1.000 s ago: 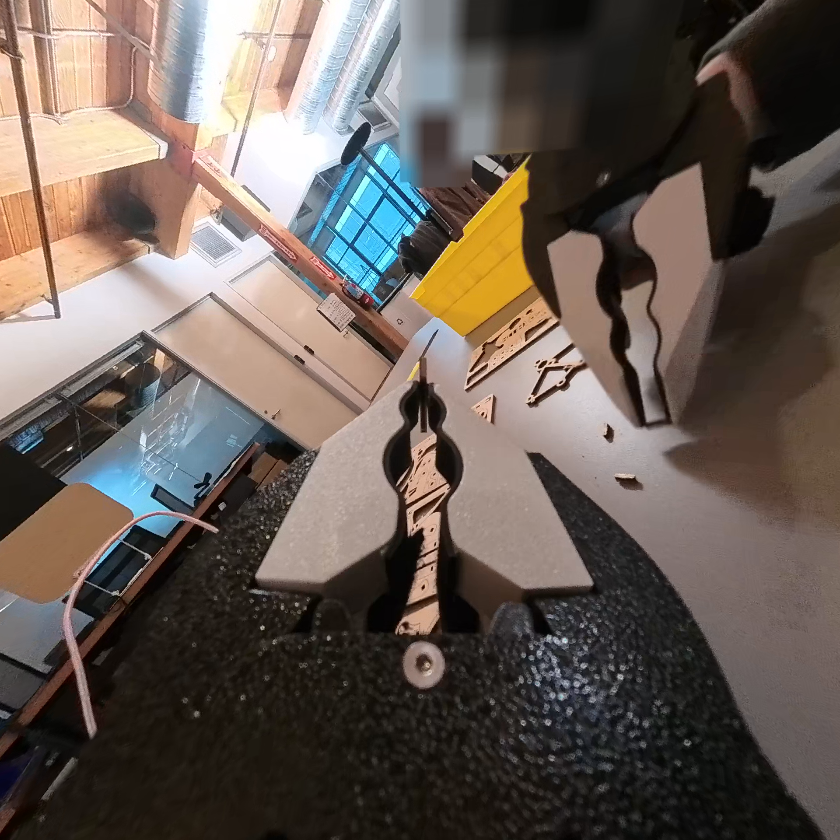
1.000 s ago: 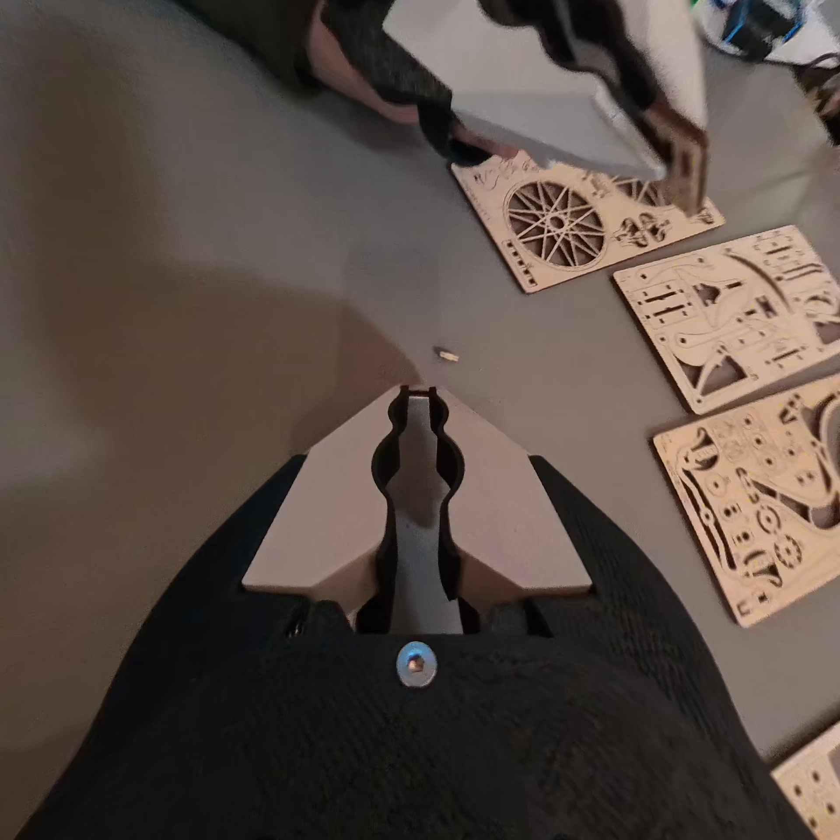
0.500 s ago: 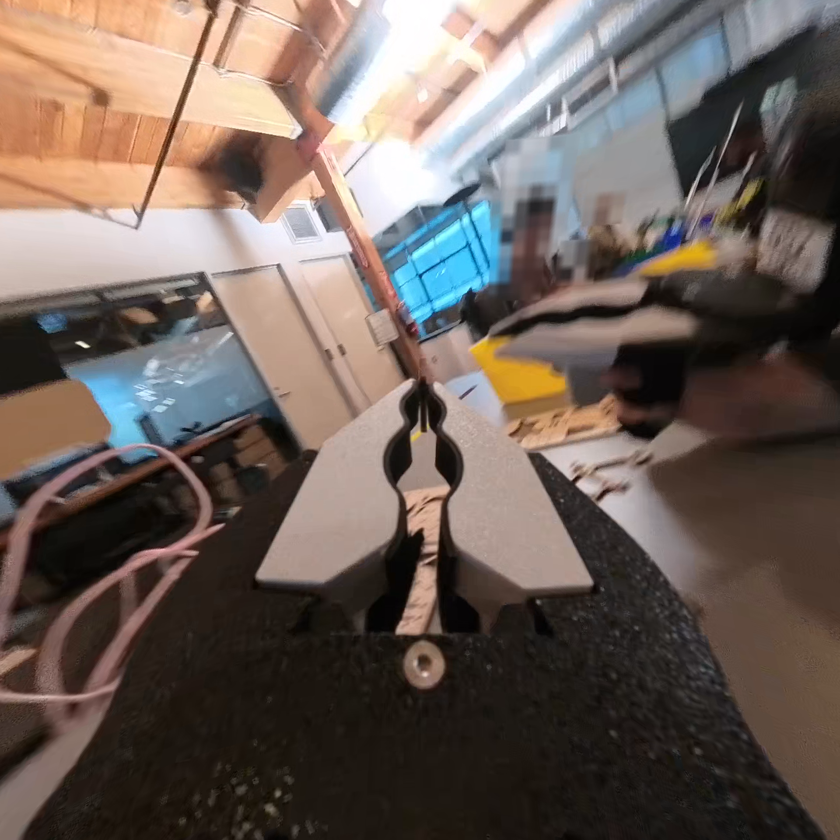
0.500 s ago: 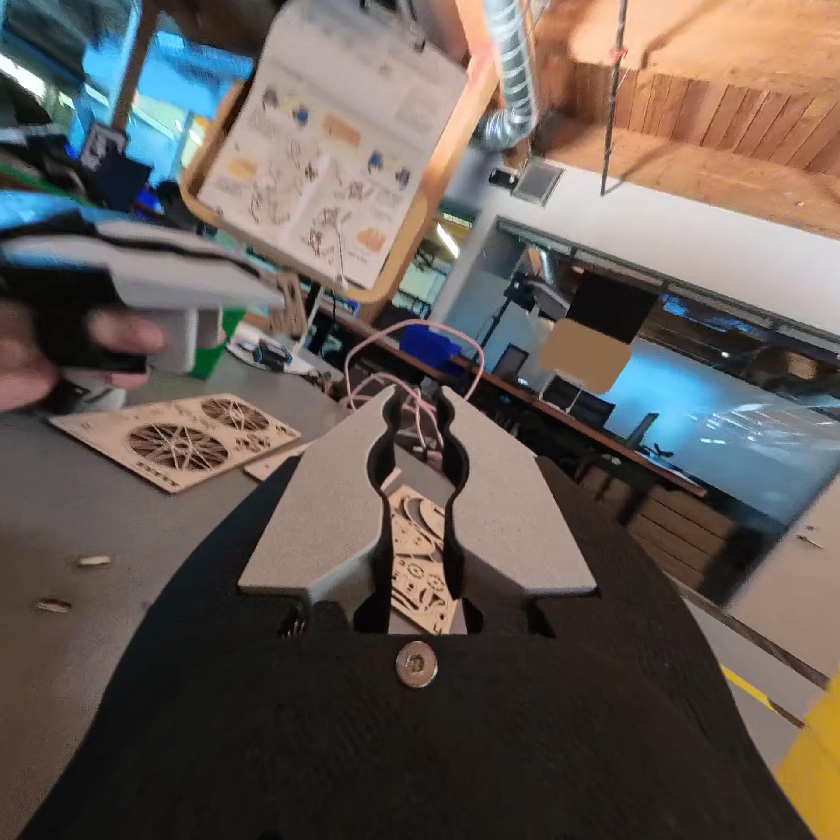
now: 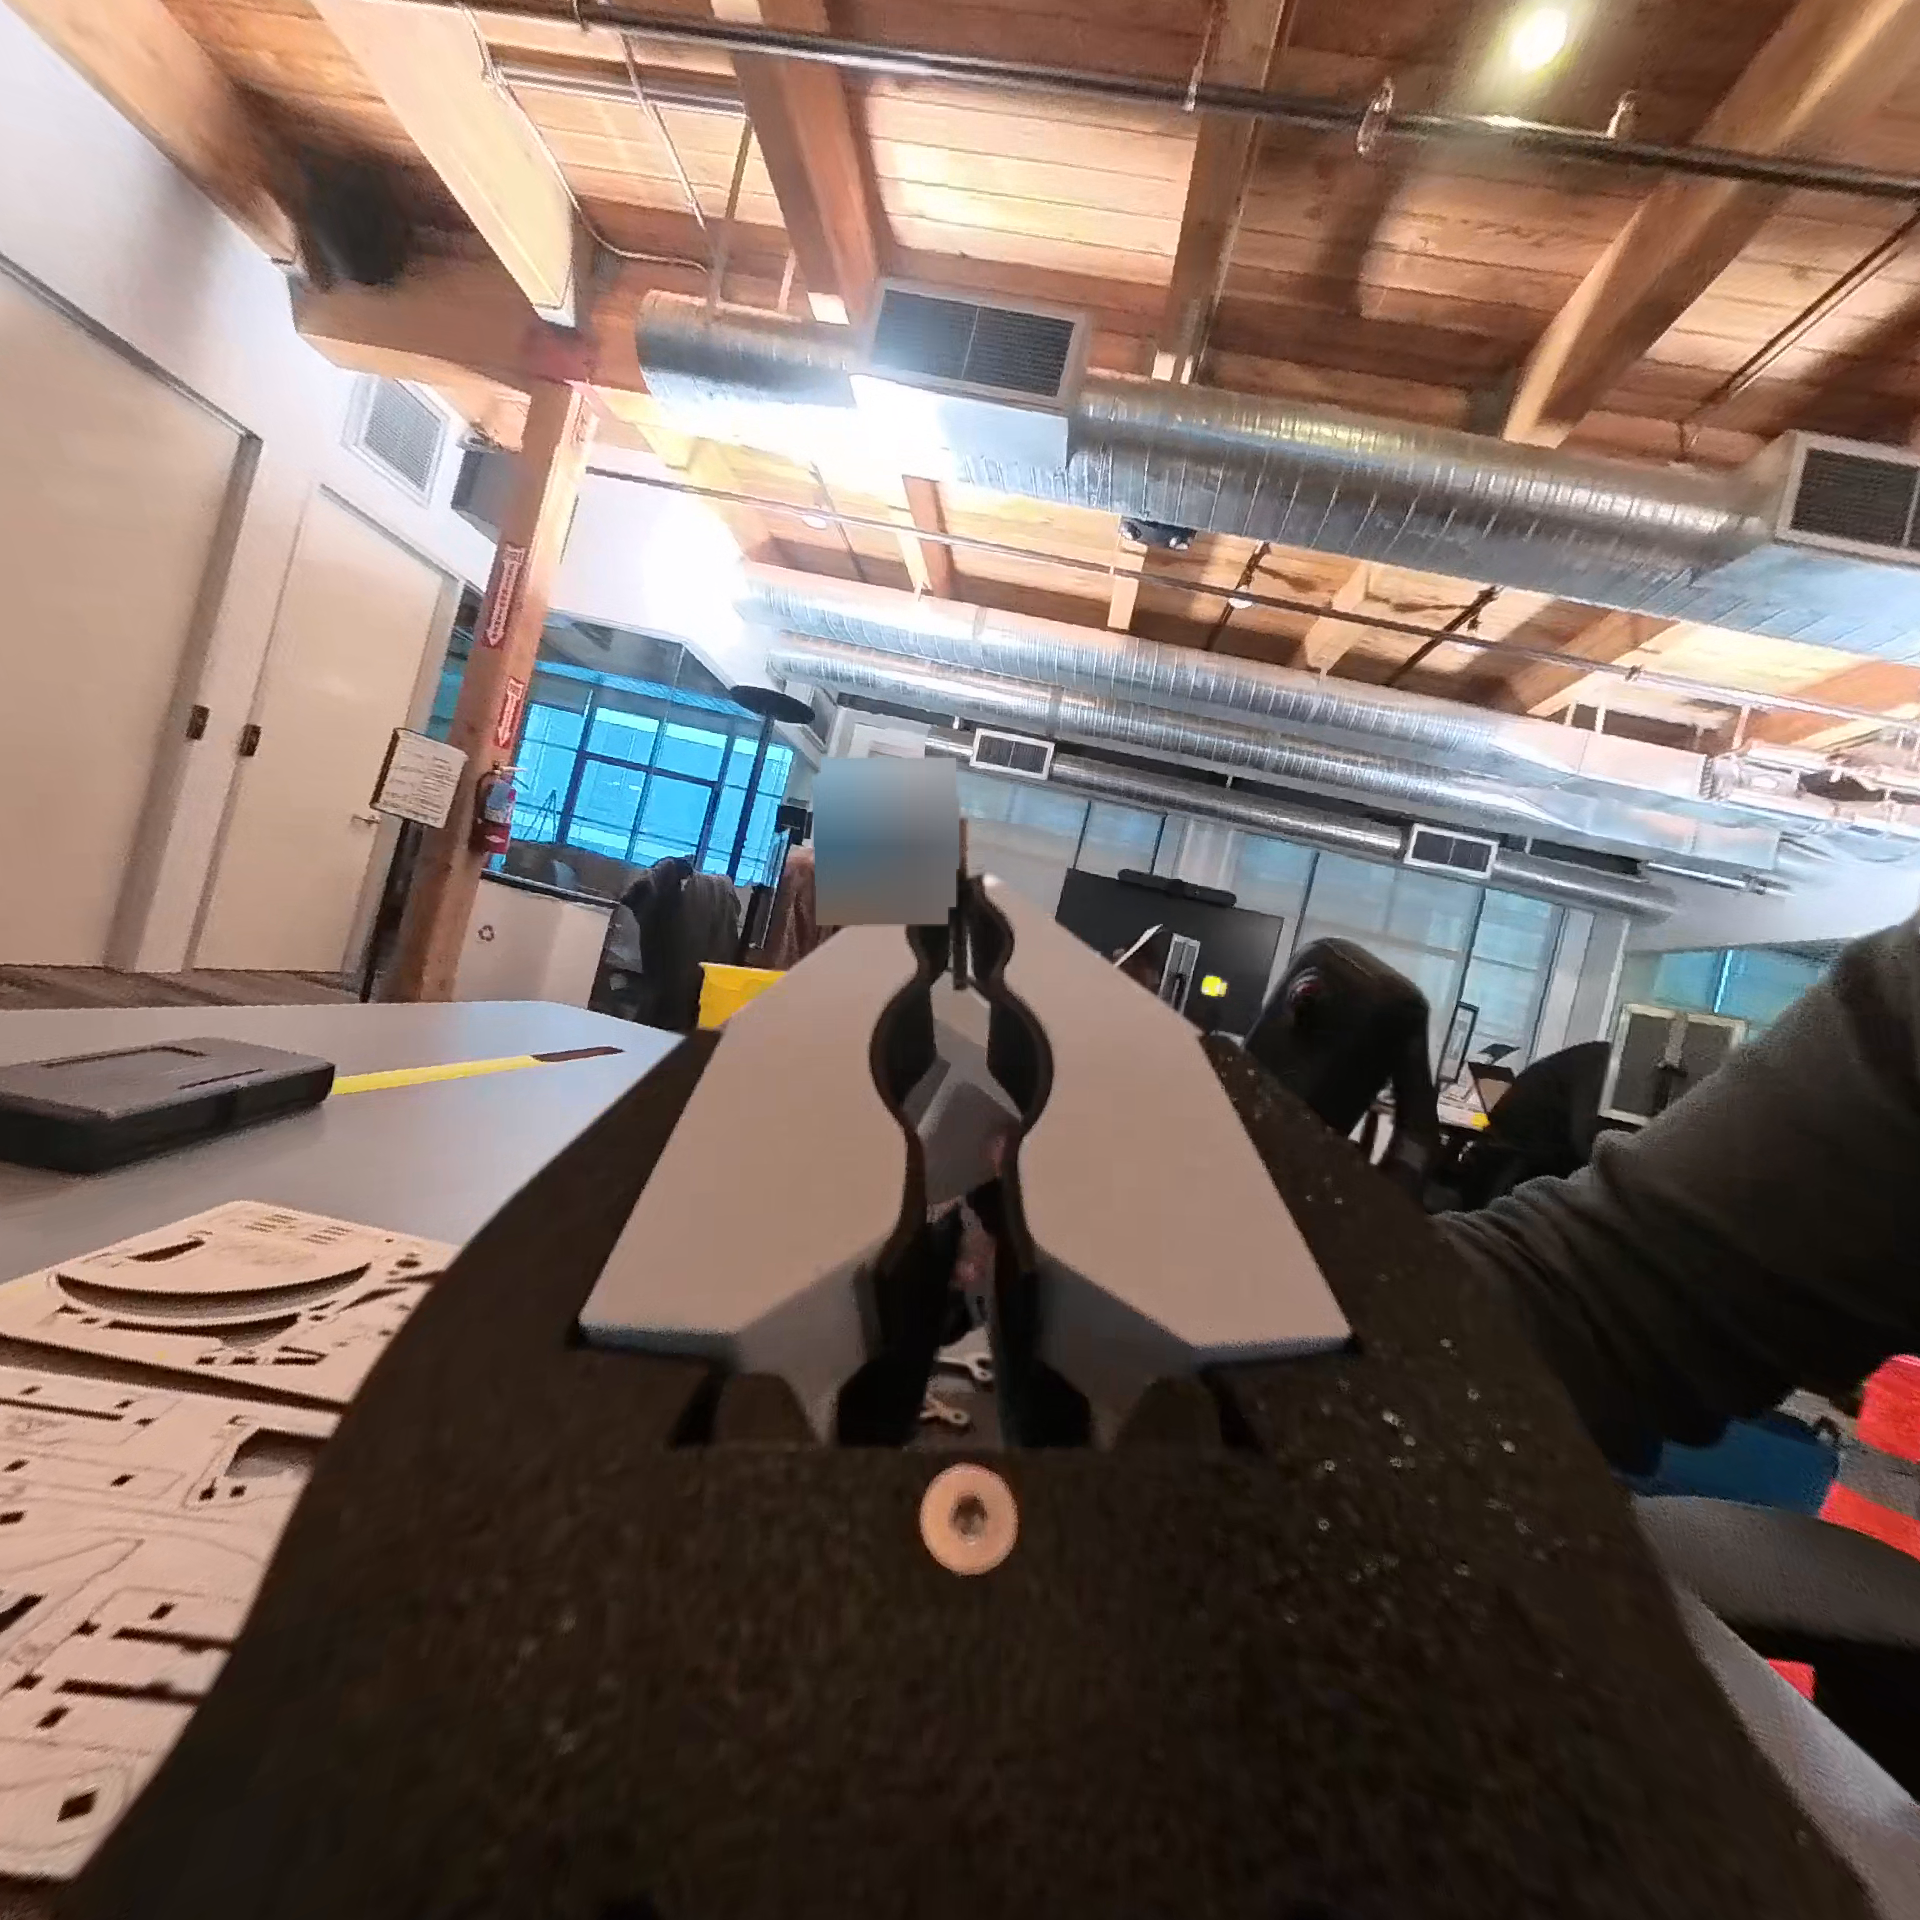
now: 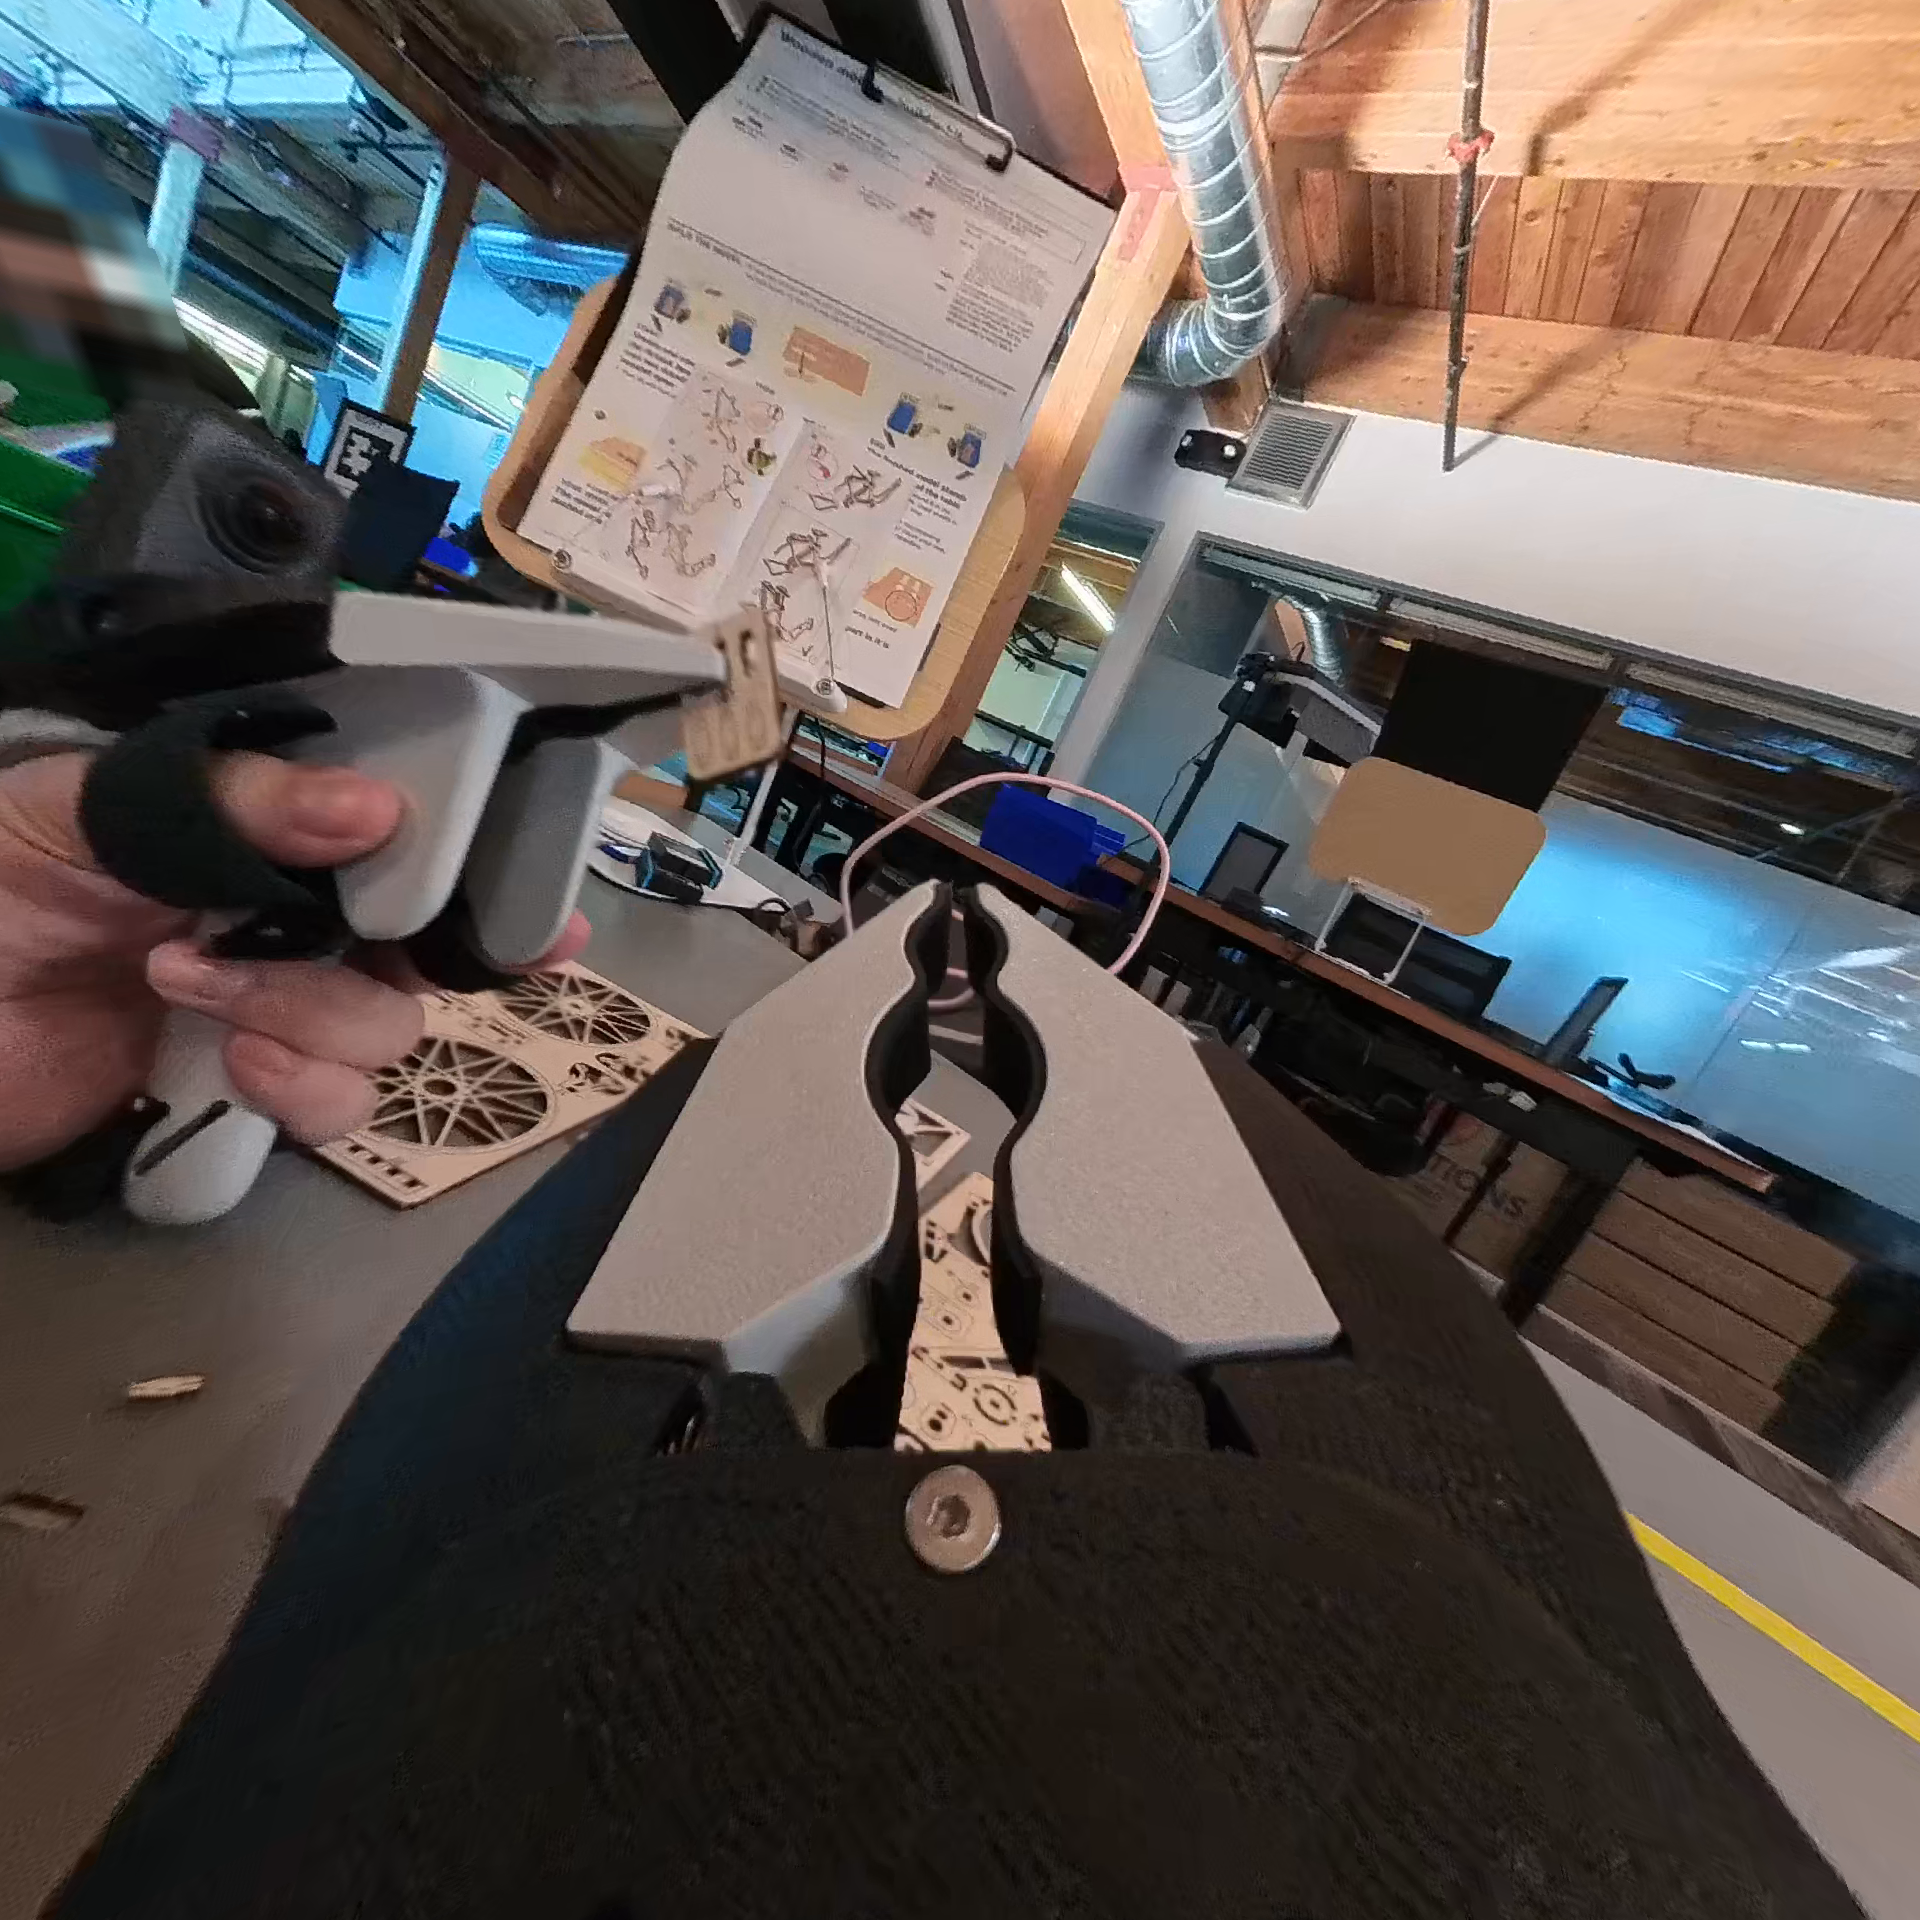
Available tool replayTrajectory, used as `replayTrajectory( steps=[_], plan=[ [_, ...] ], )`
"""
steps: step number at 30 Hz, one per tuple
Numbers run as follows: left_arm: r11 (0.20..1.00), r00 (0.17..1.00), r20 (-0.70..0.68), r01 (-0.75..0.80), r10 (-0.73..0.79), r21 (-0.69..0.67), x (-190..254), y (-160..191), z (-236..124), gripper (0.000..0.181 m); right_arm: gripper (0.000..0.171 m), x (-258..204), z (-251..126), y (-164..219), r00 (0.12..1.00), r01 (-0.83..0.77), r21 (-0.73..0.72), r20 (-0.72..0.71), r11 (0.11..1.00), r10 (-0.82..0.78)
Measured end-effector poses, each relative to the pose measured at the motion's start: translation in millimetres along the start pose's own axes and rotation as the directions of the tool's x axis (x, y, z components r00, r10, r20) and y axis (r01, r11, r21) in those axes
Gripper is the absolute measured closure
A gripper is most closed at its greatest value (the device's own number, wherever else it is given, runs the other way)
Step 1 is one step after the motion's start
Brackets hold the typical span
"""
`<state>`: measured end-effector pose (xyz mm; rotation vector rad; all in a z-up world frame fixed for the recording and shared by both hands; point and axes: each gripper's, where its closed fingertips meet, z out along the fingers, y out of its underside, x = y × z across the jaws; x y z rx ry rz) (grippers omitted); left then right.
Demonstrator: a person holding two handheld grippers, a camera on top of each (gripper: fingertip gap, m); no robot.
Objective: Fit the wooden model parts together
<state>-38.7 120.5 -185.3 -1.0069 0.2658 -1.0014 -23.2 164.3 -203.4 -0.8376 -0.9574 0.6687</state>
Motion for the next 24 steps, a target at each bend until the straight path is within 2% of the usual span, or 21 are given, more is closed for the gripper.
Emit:
replayTrajectory(
  steps=[5, 8, 9, 11, 12, 14, 17, 24],
  plan=[
    [0.997, 0.997, 0.026, -0.07, 0.071, -0.045, 4, 5, 0, 0.181, 0.171, -11, -3, -7, 0.998, 0.034, 0.025, 0.045, 0.999, -0.035],
    [0.969, 0.963, 0.125, -0.227, 0.238, -0.093, 0, 6, -3, 0.181, 0.171, -14, -2, -6, 0.996, 0.072, 0.029, 0.055, 0.997, -0.073],
    [0.932, 0.925, 0.15, -0.326, 0.349, -0.161, -3, 11, -2, 0.181, 0.171, -13, 0, -2, 0.995, 0.085, 0.009, 0.045, 0.996, -0.085],
    [0.775, 0.773, 0.166, -0.546, 0.612, -0.318, -12, 20, 1, 0.18, 0.171, -10, 2, 4, 0.994, 0.106, -0.031, 0.02, 0.994, -0.105],
    [0.727, 0.721, 0.166, -0.603, 0.673, -0.33, -9, 19, 2, 0.18, 0.171, -9, 1, 4, 0.993, 0.115, -0.032, 0.015, 0.993, -0.114],
    [0.705, 0.703, 0.131, -0.646, 0.699, -0.292, 6, 18, 4, 0.181, 0.171, -11, -3, 1, 0.992, 0.126, -0.02, 0.018, 0.992, -0.126],
    [0.65, 0.651, 0.118, -0.692, 0.75, -0.314, 9, 17, 1, 0.18, 0.171, -10, -4, -1, 0.992, 0.129, -0.01, 0.02, 0.992, -0.128],
    [0.692, 0.696, 0.114, -0.654, 0.709, -0.305, 14, 25, 2, 0.18, 0.171, -12, -3, 1, 0.996, 0.083, -0.003, 0.045, 0.997, -0.083]
  ],
)
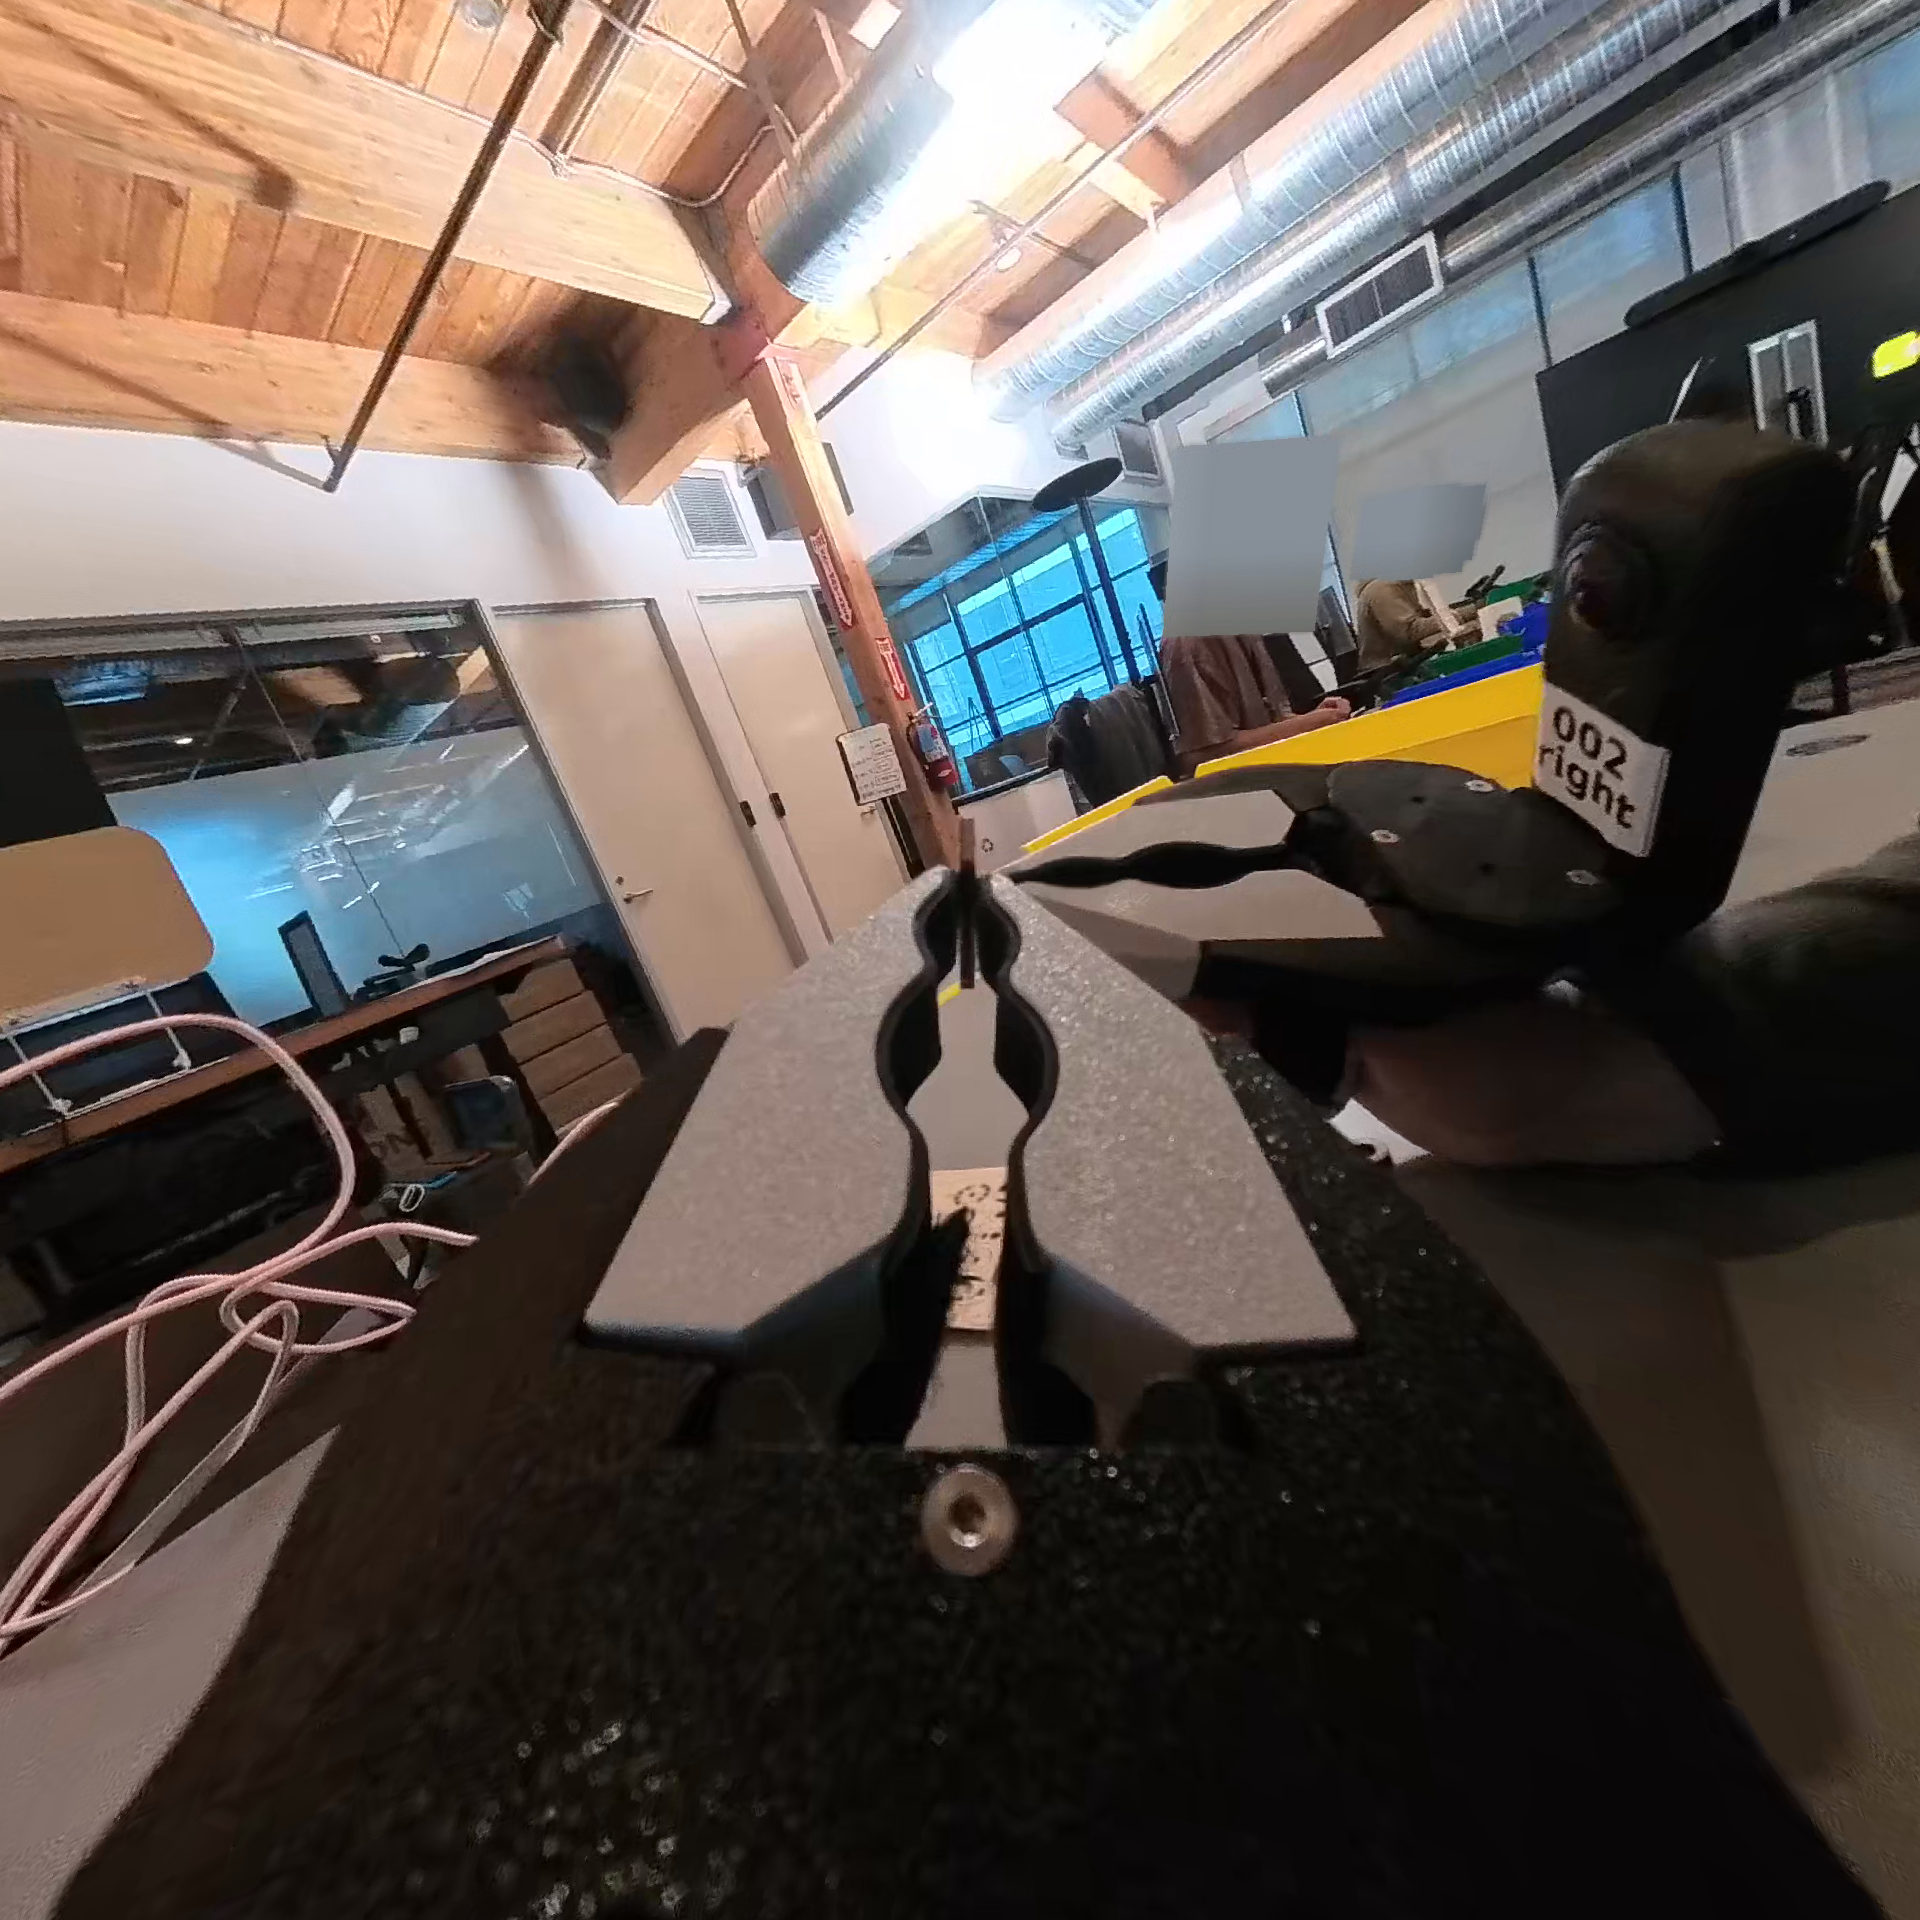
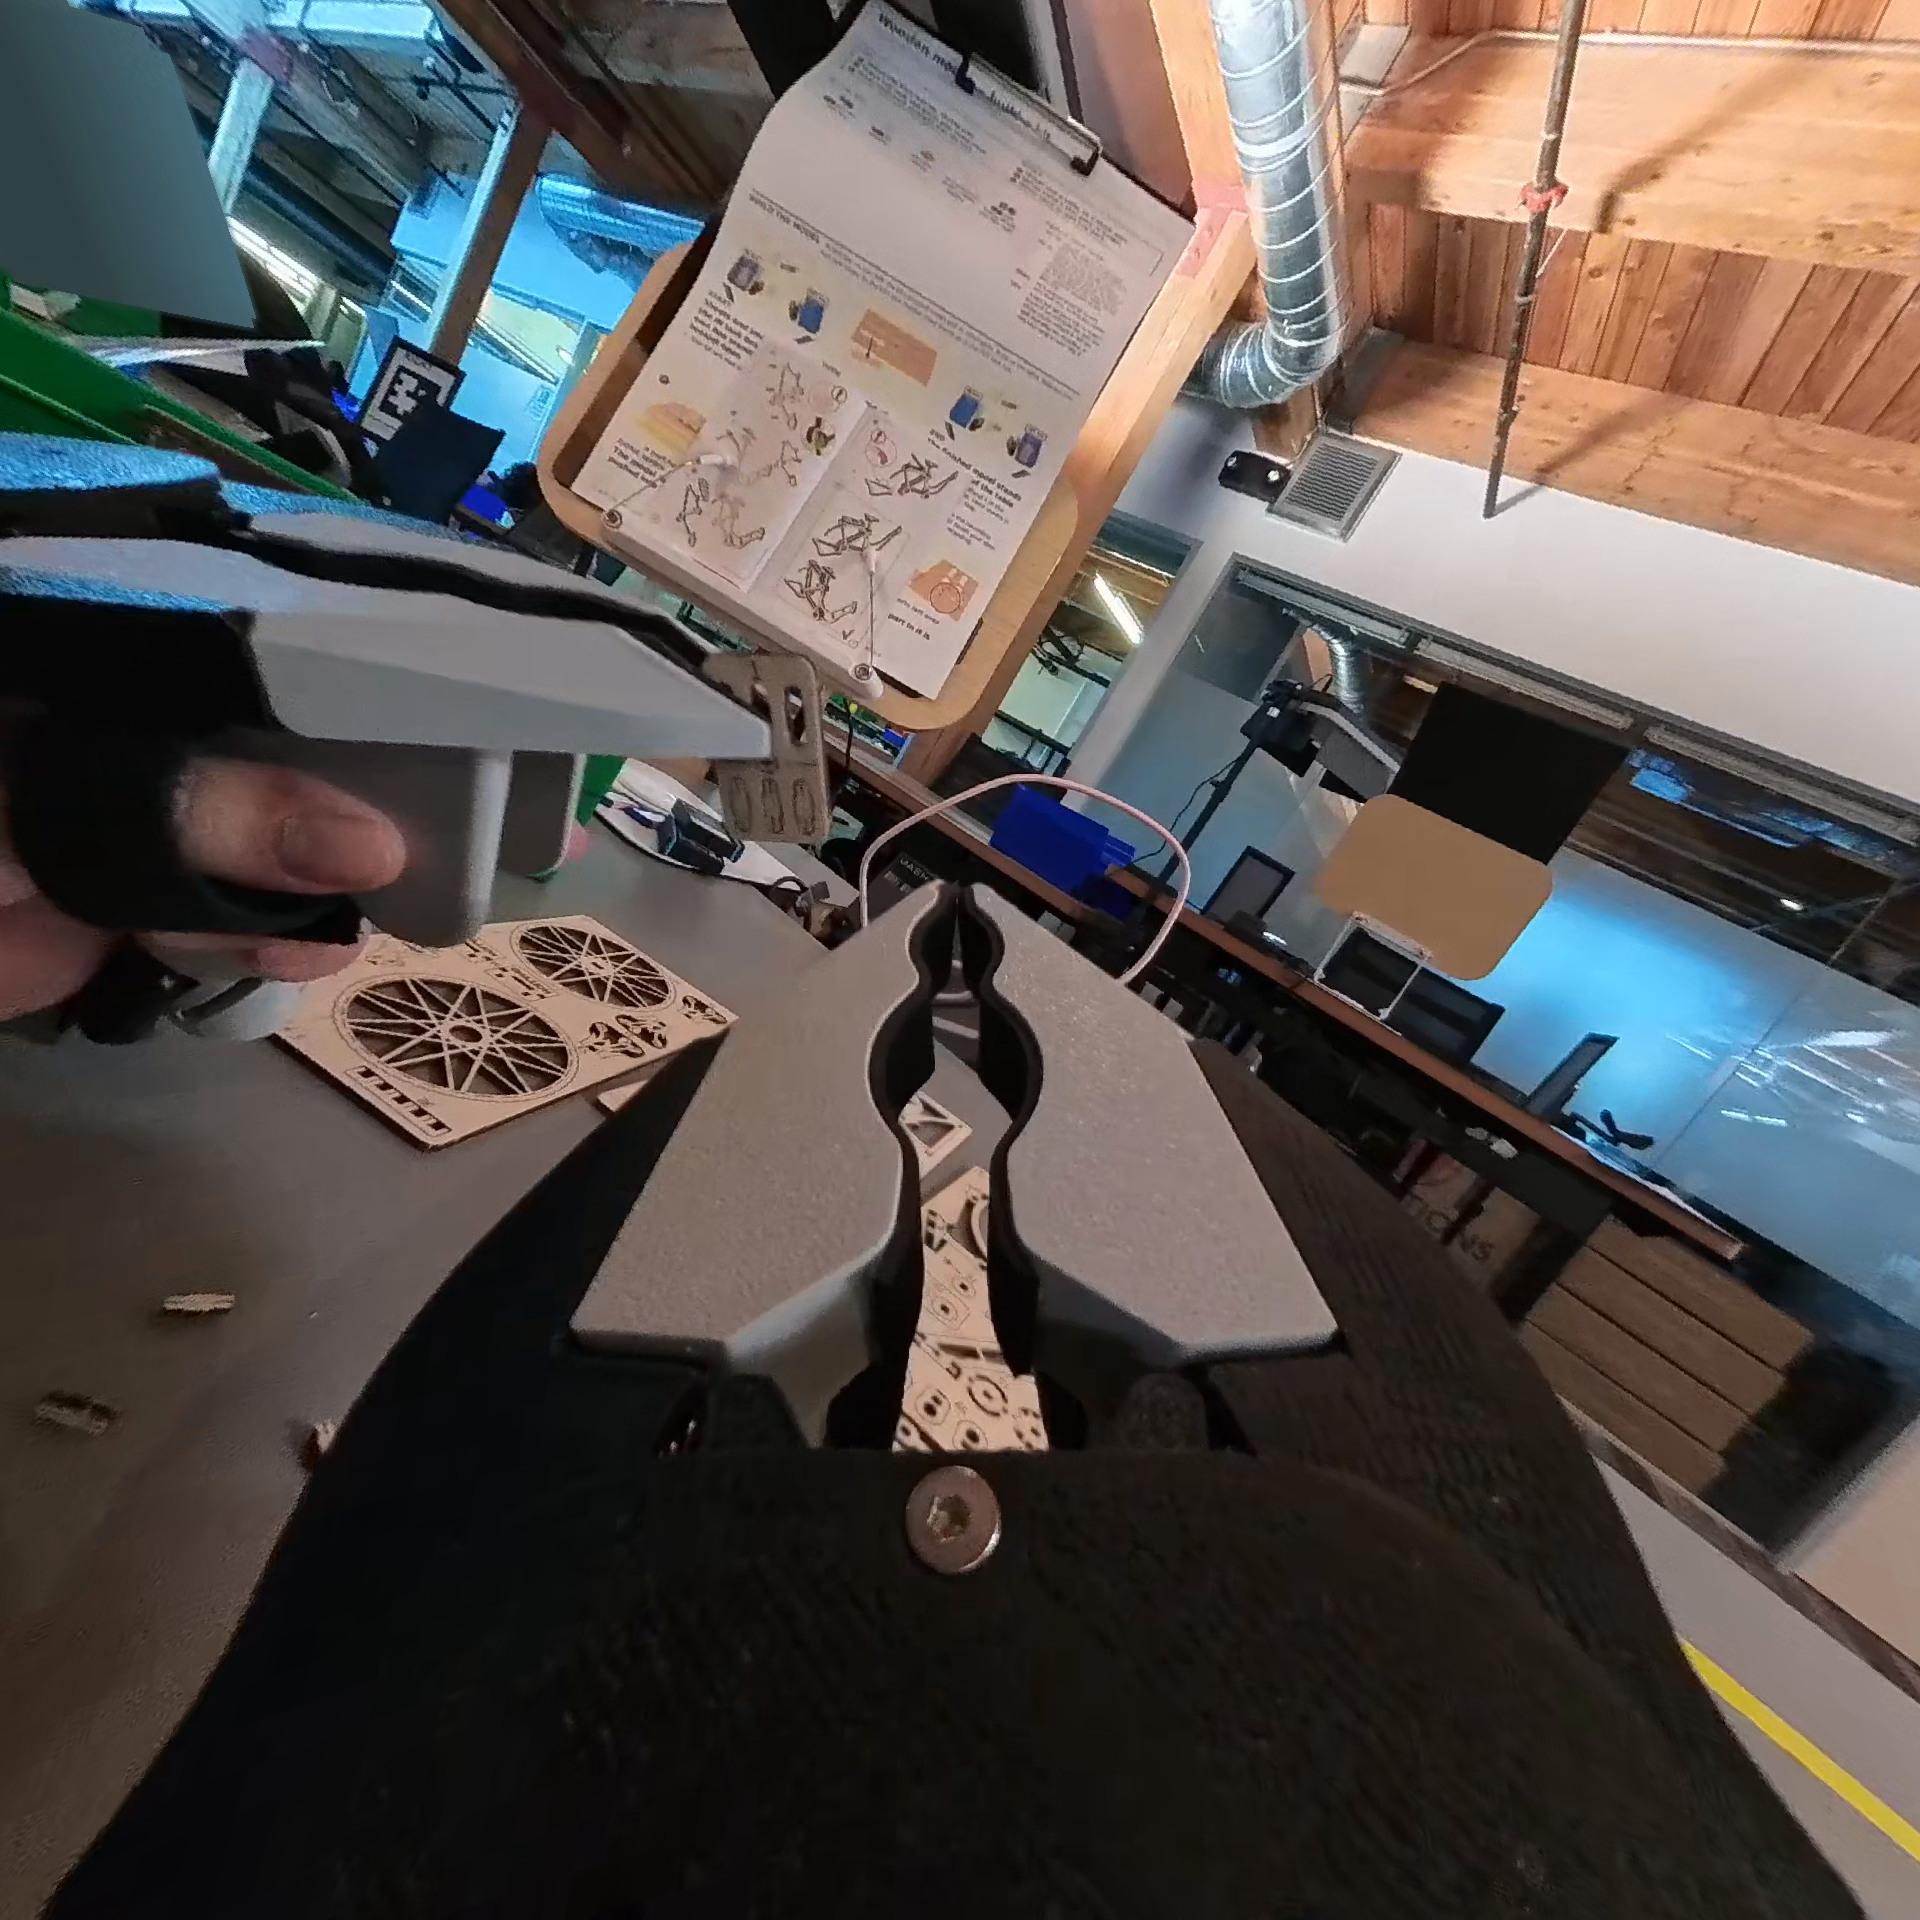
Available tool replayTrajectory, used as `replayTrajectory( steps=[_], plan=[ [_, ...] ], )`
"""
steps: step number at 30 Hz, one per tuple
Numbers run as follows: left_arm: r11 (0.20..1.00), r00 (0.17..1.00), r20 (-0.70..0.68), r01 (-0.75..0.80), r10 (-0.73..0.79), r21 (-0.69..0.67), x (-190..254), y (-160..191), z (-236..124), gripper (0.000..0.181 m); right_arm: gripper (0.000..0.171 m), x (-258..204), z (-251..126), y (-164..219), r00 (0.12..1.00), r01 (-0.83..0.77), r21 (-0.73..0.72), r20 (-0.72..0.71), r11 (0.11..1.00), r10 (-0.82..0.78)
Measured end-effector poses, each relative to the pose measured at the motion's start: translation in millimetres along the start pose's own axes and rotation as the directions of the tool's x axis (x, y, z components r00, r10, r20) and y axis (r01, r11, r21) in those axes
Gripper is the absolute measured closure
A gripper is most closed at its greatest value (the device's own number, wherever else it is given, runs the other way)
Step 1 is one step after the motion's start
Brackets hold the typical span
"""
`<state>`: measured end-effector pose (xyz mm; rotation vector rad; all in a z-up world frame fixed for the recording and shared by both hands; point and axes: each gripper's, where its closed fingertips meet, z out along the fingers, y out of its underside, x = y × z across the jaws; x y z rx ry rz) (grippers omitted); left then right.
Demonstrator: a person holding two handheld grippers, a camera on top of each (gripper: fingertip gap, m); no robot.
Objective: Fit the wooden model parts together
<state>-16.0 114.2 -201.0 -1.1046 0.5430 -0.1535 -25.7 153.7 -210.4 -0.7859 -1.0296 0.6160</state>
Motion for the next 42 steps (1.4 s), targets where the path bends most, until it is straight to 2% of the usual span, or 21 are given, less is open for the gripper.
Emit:
replayTrajectory(
  steps=[8, 14, 16, 18, 20, 22, 25, 27, 31, 34, 38, 39, 42],
  plan=[
    [0.998, 0.997, 0.06, 0.056, -0.056, 0.0, -15, 3, -4, 0.18, 0.171, -4, -5, -6, 1.0, -0.016, 0.006, 0.006, 1.0, 0.016],
    [0.982, 0.983, 0.046, -0.172, 0.176, -0.082, -2, 8, -2, 0.18, 0.168, -7, -2, 0, 0.994, -0.098, -0.016, 0.043, 0.995, 0.099],
    [0.981, 0.983, 0.048, -0.174, 0.178, -0.083, 1, 7, -3, 0.18, 0.168, -4, -5, -3, 0.995, -0.097, -0.006, 0.028, 0.995, 0.097],
    [0.998, 0.996, 0.076, -0.05, 0.054, -0.049, -5, 3, -7, 0.18, 0.168, -4, -10, -9, 0.993, -0.115, 0.02, 0.039, 0.993, 0.114],
    [0.983, 0.982, 0.06, 0.178, -0.18, 0.036, -12, -7, -14, 0.18, 0.164, -9, -12, -16, 0.981, -0.18, 0.047, 0.086, 0.983, 0.175],
    [0.921, 0.93, -0.03, 0.367, -0.366, 0.133, -14, -23, -22, 0.181, 0.159, -19, -11, -22, 0.941, -0.304, 0.049, 0.171, 0.951, 0.292],
    [0.803, 0.851, -0.129, 0.523, -0.509, 0.287, -25, -52, -32, 0.181, 0.151, -49, -12, -36, 0.805, -0.475, -0.039, 0.384, 0.879, 0.452],
    [0.715, 0.778, -0.229, 0.628, -0.585, 0.308, -24, -63, -35, 0.181, 0.146, -54, -13, -49, 0.725, -0.578, -0.043, 0.431, 0.815, 0.537],
    [0.637, 0.685, -0.311, 0.728, -0.659, 0.254, -13, -58, -30, 0.181, 0.147, -44, -12, -62, 0.572, -0.754, -0.042, 0.449, 0.656, 0.686],
    [0.647, 0.666, -0.32, 0.741, -0.674, 0.179, -1, -48, -23, 0.181, 0.156, -43, -17, -68, 0.484, -0.813, -0.054, 0.492, 0.58, 0.724],
    [0.627, 0.638, -0.298, 0.766, -0.71, 0.143, 1, -34, -19, 0.181, 0.163, -48, -18, -61, 0.46, -0.796, -0.115, 0.522, 0.594, 0.718],
    [0.619, 0.629, -0.301, 0.773, -0.717, 0.138, 1, -33, -19, 0.181, 0.169, -47, -18, -58, 0.456, -0.796, -0.126, 0.518, 0.592, 0.724],
    [0.604, 0.602, -0.308, 0.791, -0.737, 0.1, 2, -28, -18, 0.181, 0.171, -46, -18, -54, 0.419, -0.796, -0.175, 0.53, 0.579, 0.737]
  ],
)
